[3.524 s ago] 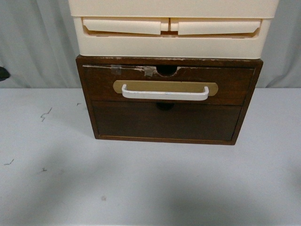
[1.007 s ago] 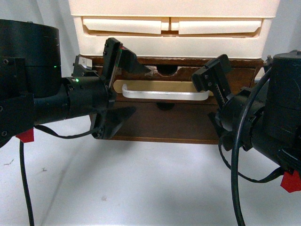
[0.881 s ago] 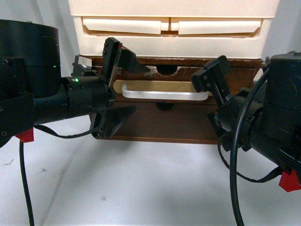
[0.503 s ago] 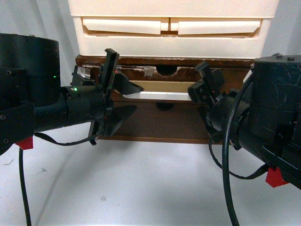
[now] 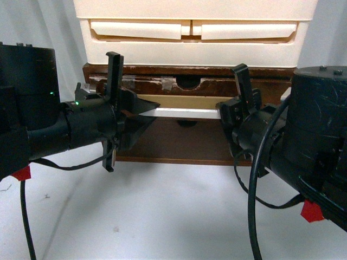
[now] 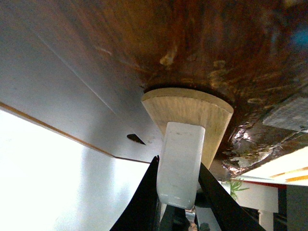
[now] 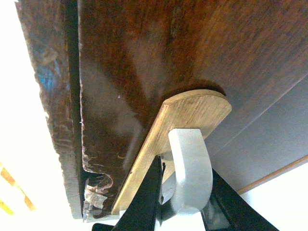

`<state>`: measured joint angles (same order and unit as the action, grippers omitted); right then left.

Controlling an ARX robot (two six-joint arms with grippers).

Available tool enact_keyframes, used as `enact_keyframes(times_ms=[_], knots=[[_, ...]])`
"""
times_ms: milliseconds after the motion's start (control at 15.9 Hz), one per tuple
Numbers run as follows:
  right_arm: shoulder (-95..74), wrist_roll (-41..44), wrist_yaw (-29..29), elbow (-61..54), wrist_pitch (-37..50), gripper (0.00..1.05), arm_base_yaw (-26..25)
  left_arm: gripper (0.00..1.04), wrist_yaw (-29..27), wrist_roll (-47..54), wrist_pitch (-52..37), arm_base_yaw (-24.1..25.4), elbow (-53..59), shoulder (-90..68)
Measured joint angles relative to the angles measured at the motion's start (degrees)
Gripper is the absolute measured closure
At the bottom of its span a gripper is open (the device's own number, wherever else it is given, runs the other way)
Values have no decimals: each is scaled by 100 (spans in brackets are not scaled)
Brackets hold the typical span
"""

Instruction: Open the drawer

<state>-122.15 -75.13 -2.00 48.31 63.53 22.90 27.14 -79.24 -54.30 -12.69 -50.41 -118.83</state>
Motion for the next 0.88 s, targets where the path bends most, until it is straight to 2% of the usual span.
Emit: enact_keyframes(times_ms=[252,503,566,629,692,755,881], knots=[[201,-199,-74,-706,590,87,205,90,87,-22,-389,11,855,492],[647,-555,-201,-1923,1266,89,870,91,291,24,-820,256,2358,1384],[780,-555,-358,-2164,1309,85,1071,91,337,33,-905,306,2662,1580],[852,-282,-402,-2245,1285,75,1115,85,385,162,-800,313,2813,1799],[841,50,-463,-2293,1084,60,964,72,776,562,-758,437,3224,2218],[940,278,-682,-2356,898,47,929,57,822,981,-337,525,3333,2577],[1484,708,-1058,-2483,83,26,949,37,568,1873,883,730,3303,3263]])
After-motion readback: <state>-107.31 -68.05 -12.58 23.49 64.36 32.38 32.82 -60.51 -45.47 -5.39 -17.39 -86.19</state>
